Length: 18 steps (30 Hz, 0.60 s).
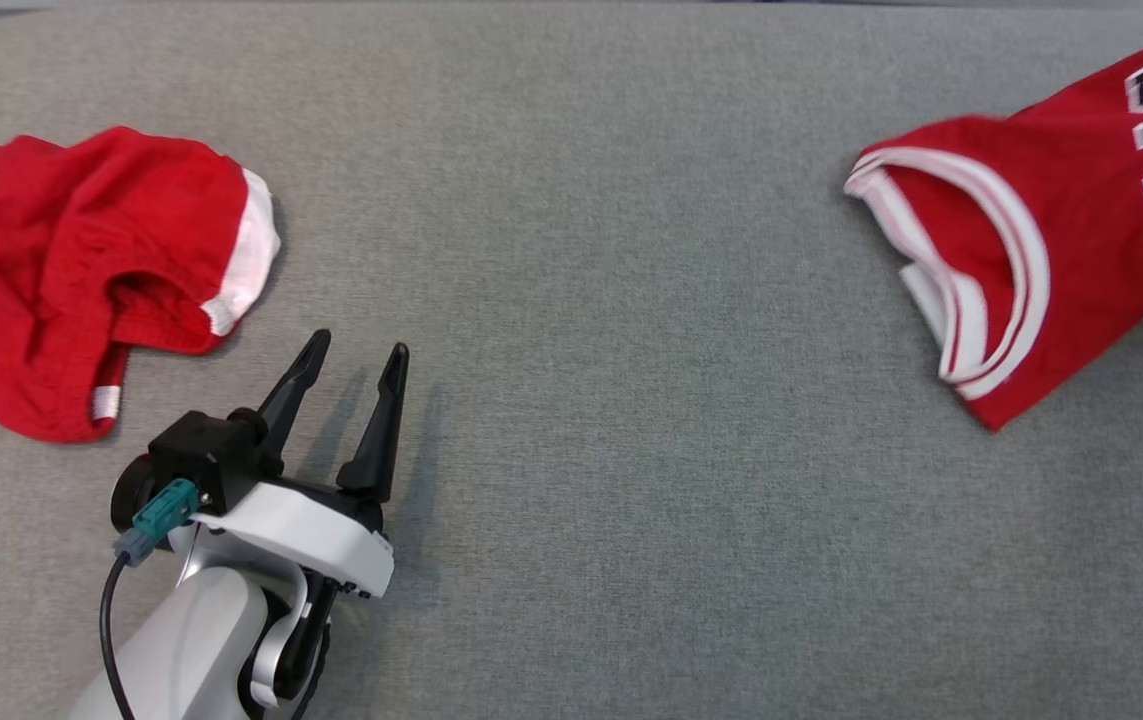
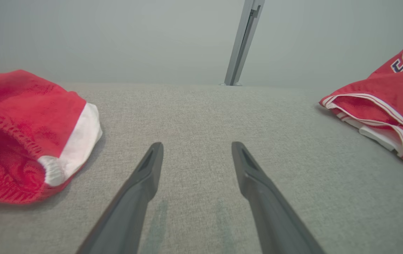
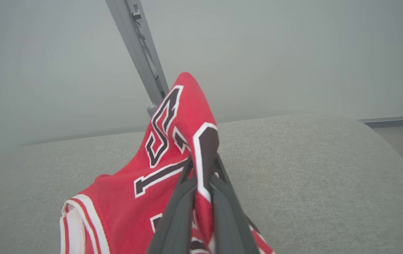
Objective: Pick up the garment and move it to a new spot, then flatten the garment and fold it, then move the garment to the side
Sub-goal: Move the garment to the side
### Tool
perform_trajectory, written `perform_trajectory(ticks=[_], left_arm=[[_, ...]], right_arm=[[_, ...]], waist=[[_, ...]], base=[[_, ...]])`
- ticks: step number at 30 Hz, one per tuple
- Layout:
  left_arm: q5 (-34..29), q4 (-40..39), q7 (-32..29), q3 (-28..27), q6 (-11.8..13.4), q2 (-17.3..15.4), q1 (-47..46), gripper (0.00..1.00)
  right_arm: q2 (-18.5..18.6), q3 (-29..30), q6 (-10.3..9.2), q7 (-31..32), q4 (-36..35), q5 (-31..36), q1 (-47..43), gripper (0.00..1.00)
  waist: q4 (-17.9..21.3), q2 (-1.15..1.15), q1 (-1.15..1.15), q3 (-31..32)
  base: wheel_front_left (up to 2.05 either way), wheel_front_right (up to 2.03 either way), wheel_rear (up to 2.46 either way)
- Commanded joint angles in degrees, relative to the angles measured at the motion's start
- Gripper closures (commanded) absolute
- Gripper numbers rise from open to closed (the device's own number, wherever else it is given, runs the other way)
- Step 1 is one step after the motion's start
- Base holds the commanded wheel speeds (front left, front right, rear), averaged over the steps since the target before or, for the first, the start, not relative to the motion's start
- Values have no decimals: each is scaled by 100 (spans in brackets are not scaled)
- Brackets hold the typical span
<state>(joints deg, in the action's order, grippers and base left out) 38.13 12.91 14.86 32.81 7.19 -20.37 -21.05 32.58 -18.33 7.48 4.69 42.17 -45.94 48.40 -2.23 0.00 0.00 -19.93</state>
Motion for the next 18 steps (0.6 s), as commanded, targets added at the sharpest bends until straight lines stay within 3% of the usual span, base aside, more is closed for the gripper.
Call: perform_trajectory(ticks=[1, 10, 18], left_arm=[[-51, -19, 19, -9, -6, 4, -98, 0], [-189, -16, 24, 34, -86, 17, -434, 0], [-176, 124, 30, 38, -155, 24, -520, 0]], right_arm=[[8, 62, 4, -63, 59, 33, 101, 100], [-185, 613, 3, -554, 1324, 1124, 922, 100], [-453, 1125, 3, -1032, 2500, 2023, 1456, 100]], waist=[[106, 0, 0, -133], [343, 0, 0, -602], [377, 0, 0, -637]], base=[[0, 0, 0], [0, 0, 0], [0, 0, 0]])
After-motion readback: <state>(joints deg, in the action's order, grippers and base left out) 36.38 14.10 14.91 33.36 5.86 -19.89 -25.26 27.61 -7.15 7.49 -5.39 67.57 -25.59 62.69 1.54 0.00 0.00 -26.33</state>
